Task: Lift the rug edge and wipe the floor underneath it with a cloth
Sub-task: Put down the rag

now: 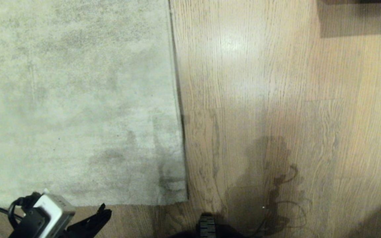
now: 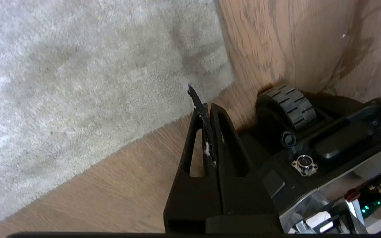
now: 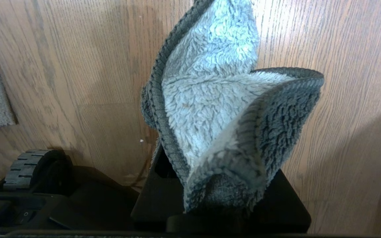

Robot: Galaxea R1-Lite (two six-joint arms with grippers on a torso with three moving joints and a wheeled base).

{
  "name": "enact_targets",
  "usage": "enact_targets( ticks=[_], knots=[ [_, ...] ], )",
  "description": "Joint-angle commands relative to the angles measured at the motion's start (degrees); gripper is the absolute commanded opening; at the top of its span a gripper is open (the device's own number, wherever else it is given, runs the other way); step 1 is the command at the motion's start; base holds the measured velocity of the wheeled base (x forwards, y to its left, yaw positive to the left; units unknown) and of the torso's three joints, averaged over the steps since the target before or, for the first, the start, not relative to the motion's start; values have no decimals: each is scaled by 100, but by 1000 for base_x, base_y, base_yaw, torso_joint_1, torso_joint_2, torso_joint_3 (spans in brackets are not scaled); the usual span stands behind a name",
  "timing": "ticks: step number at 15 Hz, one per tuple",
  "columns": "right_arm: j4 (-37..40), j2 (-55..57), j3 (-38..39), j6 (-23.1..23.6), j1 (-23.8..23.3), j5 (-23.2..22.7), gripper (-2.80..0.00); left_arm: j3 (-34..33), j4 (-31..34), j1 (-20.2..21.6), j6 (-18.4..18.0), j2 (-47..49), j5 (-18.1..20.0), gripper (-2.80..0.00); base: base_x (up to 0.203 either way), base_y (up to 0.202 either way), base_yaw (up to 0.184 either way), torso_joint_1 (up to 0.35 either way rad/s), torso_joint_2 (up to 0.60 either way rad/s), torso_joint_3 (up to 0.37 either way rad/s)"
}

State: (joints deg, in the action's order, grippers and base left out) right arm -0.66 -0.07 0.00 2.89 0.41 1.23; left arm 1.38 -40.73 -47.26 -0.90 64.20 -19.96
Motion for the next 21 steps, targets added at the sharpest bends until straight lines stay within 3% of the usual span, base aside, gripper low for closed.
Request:
enact_targets(
  ticks=[1,9,13,21],
  knots=[
    [-4,7,0,2,2,0,-280,-138,21,-3,-14,-12,8,-280,0,0,0,0,0,0],
    [-4,7,0,5,2,0,-280,-112,47,-11,-17,-285,23,-280,0,0,0,0,0,0],
    [-4,7,0,1,2,0,-280,-138,100,-28,-47,-469,823,-280,0,0,0,0,0,0],
    [-4,7,0,1,2,0,-280,-138,193,155,-63,-452,868,-280,0,0,0,0,0,0]
  ],
)
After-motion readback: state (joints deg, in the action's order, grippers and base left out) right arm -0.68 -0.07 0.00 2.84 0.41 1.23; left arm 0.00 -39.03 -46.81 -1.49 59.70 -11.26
